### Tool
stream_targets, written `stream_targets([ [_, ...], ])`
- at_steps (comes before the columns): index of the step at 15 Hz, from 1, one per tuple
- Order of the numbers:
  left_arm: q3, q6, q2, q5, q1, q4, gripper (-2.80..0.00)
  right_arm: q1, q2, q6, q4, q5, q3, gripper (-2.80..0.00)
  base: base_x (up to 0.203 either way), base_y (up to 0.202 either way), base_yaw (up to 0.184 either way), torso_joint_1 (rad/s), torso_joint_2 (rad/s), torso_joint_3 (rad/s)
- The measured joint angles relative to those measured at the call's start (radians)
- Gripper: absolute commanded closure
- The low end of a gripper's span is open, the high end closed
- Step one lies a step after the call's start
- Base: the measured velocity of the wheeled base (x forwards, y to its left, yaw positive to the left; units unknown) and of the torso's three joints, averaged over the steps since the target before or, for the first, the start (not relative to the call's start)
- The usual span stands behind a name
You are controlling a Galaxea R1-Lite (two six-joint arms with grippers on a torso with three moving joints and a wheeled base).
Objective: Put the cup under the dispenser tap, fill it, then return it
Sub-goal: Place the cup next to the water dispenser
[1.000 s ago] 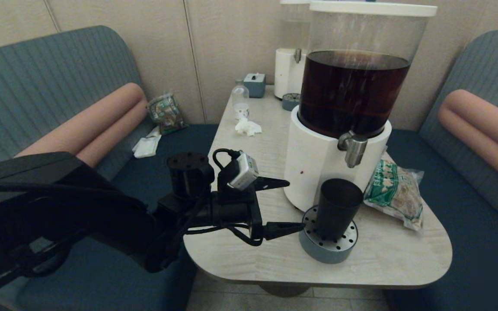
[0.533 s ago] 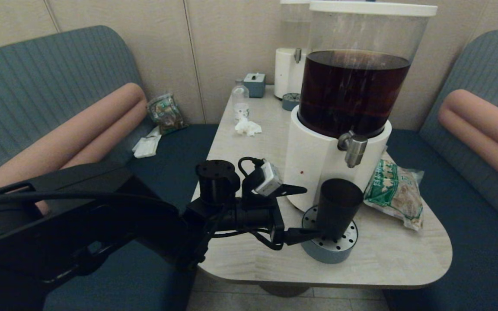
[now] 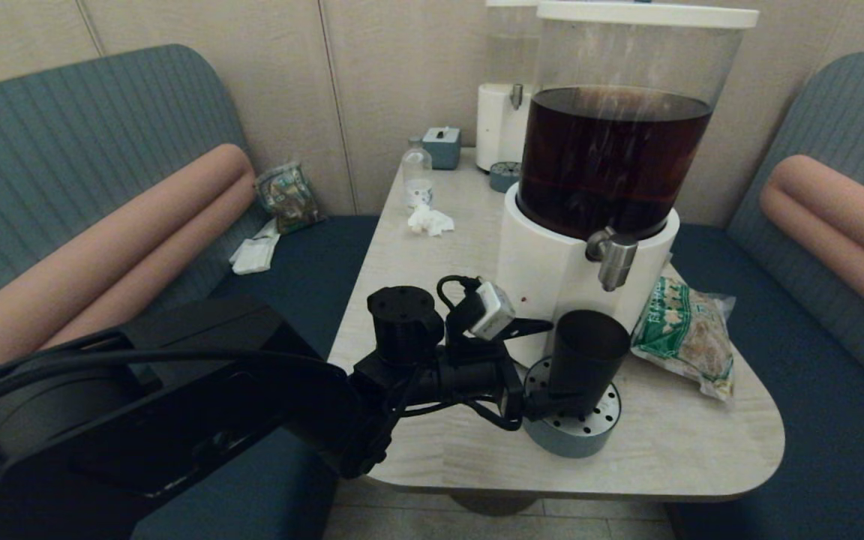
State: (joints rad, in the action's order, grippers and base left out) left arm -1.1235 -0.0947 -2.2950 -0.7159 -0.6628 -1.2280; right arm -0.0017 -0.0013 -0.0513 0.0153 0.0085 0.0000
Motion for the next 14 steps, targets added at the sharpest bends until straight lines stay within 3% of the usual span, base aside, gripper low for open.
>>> stream_targets([
  [14,-0.069,0.014,-0.058,0.075,-0.045,-0.01,-2.8,0.0,0.0,0.0,0.0,0.0,0.0,0.0,0.0,0.0,0.0,0.0,0.0,0.0],
])
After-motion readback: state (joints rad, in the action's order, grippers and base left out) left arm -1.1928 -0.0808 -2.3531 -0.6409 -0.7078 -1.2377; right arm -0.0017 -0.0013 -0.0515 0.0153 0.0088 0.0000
